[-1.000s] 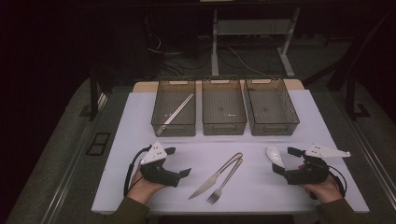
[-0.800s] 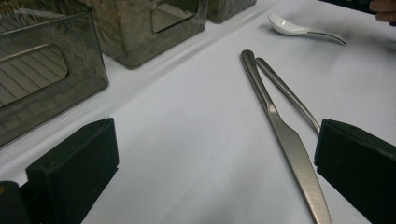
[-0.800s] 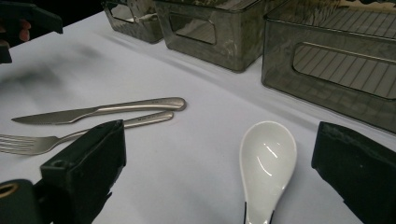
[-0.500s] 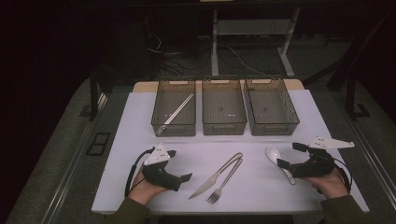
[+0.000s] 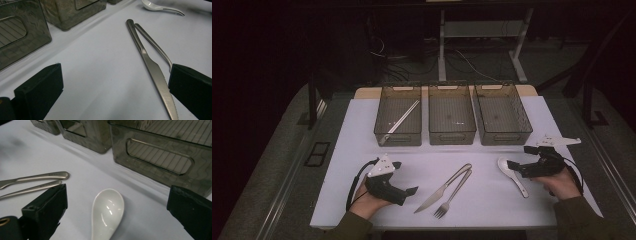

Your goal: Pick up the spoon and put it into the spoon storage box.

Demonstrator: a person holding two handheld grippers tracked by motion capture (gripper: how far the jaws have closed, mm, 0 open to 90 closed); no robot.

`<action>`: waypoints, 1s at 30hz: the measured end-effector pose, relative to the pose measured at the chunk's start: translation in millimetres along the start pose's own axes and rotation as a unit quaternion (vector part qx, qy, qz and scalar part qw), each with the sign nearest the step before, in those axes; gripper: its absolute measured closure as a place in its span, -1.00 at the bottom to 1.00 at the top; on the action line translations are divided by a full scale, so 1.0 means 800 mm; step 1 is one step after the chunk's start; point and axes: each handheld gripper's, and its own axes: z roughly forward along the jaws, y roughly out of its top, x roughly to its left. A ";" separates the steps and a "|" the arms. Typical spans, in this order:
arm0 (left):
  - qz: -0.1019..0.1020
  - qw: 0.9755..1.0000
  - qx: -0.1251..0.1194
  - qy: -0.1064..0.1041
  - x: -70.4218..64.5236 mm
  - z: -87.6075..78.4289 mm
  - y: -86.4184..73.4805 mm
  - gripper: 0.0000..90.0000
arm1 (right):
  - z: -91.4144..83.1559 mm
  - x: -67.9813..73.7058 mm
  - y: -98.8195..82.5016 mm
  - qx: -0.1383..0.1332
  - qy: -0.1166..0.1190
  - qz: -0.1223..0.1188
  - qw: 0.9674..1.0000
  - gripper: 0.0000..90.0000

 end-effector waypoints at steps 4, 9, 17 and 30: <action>0.001 1.000 0.001 -0.002 0.001 0.000 0.000 -1.00 | 0.011 -0.009 0.003 0.015 -0.003 0.003 1.000 -0.92; 0.000 1.000 0.001 -0.002 0.001 0.000 0.000 -1.00 | 0.024 -0.017 0.004 0.030 -0.003 0.013 0.999 -0.92; 0.002 1.000 0.004 -0.002 0.000 0.000 -0.001 -1.00 | 0.025 -0.012 0.001 0.049 0.008 0.007 0.999 -0.70; 0.004 1.000 0.007 -0.004 0.001 0.001 -0.001 -1.00 | 0.033 -0.004 -0.003 0.072 0.017 -0.005 0.997 -0.34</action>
